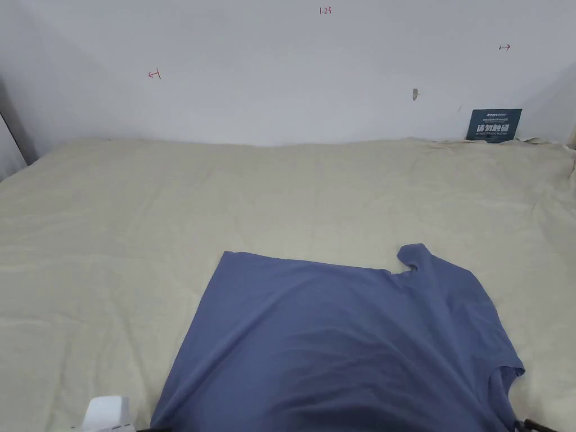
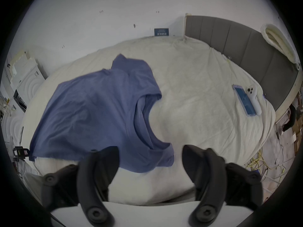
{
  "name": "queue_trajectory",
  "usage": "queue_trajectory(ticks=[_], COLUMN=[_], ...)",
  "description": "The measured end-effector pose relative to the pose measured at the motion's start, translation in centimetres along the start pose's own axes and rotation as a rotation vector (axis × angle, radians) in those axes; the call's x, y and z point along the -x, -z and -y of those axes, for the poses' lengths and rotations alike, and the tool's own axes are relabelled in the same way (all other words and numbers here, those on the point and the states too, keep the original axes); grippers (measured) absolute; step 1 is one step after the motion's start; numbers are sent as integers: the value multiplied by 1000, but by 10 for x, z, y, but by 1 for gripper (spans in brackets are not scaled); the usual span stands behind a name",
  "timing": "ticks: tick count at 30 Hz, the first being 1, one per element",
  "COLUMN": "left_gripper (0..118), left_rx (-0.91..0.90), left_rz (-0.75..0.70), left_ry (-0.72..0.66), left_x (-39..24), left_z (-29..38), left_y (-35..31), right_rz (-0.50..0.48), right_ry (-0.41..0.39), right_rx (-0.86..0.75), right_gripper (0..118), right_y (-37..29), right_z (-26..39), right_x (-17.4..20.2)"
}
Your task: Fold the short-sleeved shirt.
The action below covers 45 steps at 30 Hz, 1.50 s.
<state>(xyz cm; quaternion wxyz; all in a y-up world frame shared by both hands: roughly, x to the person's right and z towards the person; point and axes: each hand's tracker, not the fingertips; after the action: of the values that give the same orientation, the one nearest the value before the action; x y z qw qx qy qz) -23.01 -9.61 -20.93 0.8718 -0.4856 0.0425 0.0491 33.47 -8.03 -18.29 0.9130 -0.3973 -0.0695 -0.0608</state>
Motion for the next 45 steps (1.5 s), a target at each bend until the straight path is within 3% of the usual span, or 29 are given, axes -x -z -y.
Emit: queue_trajectory(ticks=[10,17,18,21,23,24,25,27,28,29,45], left_gripper=[108,107,104,80,68,59,41,18,5,0,0], left_rx=[-268,-525,-555,-585,-609,-619,-619,-616,-613,-610,-268], left_rz=[67,65,65,49,57,67,70,84,95,96,127], left_ry=[-10,24,29,48,63,66,70,78,87,91,257], left_x=[-23,-49,-53,-66,-73,-76,-80,-87,-89,-91,-120], left_z=[-75,-116,-120,-136,-144,-149,-155,-165,-171,-176,-318], left_y=[-54,-79,-81,-76,-72,-67,-63,-53,-48,-43,129], right_rz=[-23,34,37,40,28,27,27,24,23,13,19], right_ry=[-31,-92,-98,-117,-121,-123,-123,-133,-135,-138,-143], right_rx=[-301,-495,-513,-542,-561,-571,-578,-588,-597,-596,-562], right_gripper=[88,88,88,86,75,64,43,13,2,1,1], right_y=[-55,-77,-80,-80,-75,-74,-71,-64,-61,-57,20], right_z=[-70,-106,-109,-119,-125,-128,-131,-137,-140,-144,-197], right_x=[19,42,47,57,62,65,68,73,75,76,90])
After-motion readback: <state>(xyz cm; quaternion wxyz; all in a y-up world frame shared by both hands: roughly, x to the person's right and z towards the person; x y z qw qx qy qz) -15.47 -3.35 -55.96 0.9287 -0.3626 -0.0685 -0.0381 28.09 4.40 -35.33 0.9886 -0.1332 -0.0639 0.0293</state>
